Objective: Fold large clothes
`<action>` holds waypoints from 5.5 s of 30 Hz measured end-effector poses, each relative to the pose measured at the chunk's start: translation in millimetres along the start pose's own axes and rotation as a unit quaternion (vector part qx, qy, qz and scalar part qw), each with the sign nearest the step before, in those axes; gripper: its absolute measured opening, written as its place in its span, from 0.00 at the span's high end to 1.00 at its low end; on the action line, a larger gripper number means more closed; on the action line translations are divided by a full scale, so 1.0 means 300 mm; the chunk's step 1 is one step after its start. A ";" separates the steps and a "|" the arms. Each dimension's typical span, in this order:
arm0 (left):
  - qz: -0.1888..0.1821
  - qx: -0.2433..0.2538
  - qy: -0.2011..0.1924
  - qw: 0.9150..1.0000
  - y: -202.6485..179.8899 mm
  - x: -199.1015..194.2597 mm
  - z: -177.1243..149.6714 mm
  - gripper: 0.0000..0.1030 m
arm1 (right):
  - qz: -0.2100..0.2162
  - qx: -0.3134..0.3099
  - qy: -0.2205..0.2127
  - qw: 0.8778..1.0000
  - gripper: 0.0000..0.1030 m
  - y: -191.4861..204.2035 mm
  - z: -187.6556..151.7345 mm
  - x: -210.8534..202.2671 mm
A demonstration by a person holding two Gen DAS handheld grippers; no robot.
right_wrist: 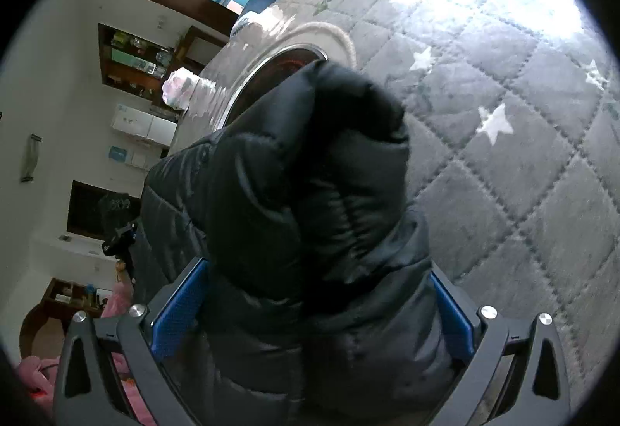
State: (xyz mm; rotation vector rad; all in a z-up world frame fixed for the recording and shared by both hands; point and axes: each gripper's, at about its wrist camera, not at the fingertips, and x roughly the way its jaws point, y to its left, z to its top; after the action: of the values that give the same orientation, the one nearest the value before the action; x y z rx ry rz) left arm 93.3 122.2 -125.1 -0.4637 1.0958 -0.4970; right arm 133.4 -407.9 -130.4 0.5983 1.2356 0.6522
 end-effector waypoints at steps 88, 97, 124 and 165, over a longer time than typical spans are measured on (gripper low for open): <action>0.116 0.140 0.010 0.983 -1.030 0.979 0.758 0.33 | -0.267 0.060 -0.152 0.950 0.27 -0.226 0.144 -0.586; 0.155 0.158 -0.008 0.975 -1.014 0.914 0.709 0.32 | -0.371 0.046 -0.153 0.915 0.25 -0.110 0.108 -0.615; 0.180 0.222 -0.021 0.958 -1.019 0.936 0.422 0.33 | -0.381 0.040 -0.186 0.905 0.25 -0.131 -0.092 -0.445; 0.192 0.261 -0.084 0.942 -1.223 0.666 0.293 0.26 | -0.436 -0.021 -0.162 0.885 0.25 0.150 -0.101 -0.300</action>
State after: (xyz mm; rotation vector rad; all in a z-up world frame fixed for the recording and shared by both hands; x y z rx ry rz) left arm 193.0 -279.7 -20.7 0.1723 0.8179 -0.3727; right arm 80.5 -441.5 -46.1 0.0601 1.0266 -0.1820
